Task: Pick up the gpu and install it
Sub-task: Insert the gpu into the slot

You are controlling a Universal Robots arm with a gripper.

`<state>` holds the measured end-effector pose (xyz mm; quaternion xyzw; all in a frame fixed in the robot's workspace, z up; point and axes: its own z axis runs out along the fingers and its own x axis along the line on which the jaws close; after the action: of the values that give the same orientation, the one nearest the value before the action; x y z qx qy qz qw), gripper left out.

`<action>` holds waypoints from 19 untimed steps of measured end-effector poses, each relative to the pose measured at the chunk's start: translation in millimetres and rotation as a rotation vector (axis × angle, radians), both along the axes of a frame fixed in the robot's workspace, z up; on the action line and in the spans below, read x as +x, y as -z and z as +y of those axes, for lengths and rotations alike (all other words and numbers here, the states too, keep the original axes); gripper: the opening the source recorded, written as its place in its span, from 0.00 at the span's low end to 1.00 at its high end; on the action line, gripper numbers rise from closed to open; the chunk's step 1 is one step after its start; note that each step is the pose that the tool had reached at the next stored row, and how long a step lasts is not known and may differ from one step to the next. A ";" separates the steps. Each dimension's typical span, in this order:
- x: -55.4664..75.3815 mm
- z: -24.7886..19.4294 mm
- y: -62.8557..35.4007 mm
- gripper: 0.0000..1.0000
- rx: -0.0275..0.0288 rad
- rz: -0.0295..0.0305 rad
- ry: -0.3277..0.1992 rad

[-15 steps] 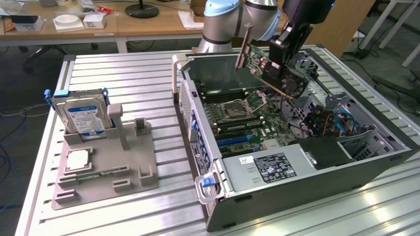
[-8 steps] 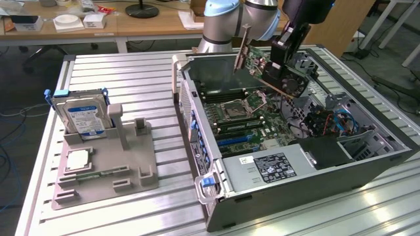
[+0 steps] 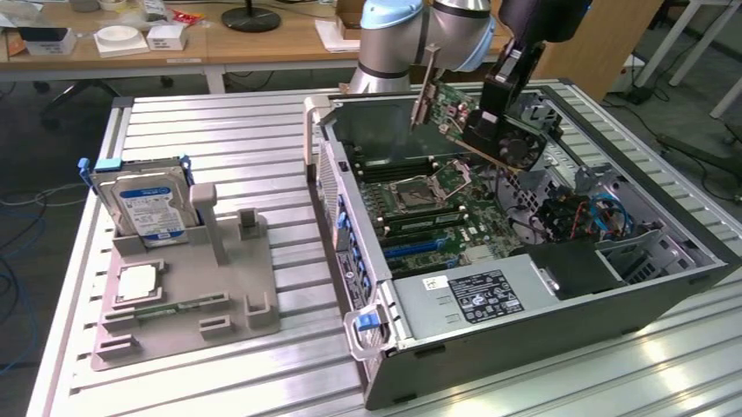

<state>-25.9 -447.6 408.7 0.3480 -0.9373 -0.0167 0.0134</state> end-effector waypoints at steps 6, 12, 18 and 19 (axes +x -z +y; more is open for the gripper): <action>0.0 -0.1 0.0 0.27 0.0001 0.0000 -0.048; 0.0 -0.2 0.0 0.27 0.0003 0.0000 -0.099; 0.0 -0.2 0.0 0.27 0.0003 0.0000 -0.157; 0.0 -0.2 0.0 0.27 0.0003 0.0001 -0.165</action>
<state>-25.9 -447.9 408.7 0.4239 -0.9055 -0.0157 0.0147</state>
